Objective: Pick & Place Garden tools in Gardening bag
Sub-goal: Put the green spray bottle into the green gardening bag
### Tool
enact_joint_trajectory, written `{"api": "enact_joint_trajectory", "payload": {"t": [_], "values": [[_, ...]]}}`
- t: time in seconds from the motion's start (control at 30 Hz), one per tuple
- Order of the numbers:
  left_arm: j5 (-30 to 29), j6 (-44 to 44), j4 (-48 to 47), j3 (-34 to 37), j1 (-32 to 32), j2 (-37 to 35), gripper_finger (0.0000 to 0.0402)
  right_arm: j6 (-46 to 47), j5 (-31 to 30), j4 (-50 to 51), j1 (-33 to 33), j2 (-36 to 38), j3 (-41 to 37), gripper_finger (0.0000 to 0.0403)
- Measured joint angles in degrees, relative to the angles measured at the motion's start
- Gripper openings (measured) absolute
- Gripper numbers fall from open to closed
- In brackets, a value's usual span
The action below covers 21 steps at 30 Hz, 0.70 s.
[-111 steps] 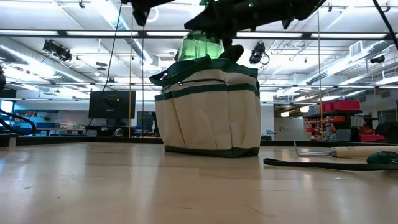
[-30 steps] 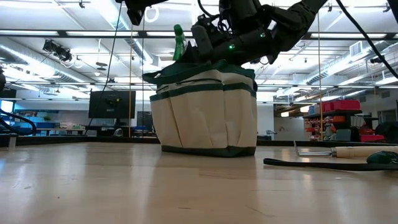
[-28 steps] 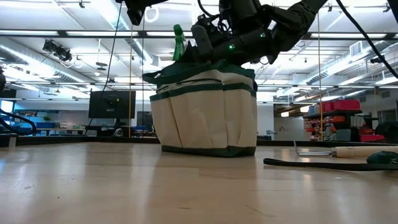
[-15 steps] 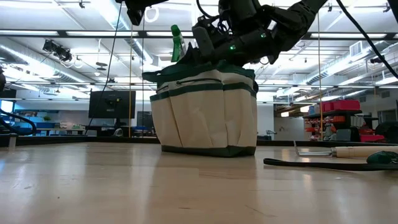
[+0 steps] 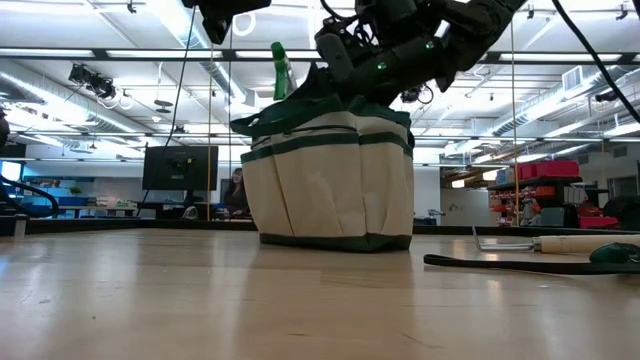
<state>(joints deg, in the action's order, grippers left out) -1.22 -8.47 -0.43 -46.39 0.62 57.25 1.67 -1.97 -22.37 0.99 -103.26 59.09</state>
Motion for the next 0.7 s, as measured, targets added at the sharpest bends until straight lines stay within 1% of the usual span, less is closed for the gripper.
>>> {"api": "enact_joint_trajectory", "payload": {"t": [0.5,0.7], "values": [[0.0,0.0,-0.4,0.0,0.0,0.0,0.0112,-0.4,-0.1,3.3,-0.1,0.4,0.0,0.0215],[0.0,0.0,-0.4,0.0,0.0,0.0,0.0112,-1.2,-0.4,6.9,-0.1,4.4,0.0,0.0215]]}}
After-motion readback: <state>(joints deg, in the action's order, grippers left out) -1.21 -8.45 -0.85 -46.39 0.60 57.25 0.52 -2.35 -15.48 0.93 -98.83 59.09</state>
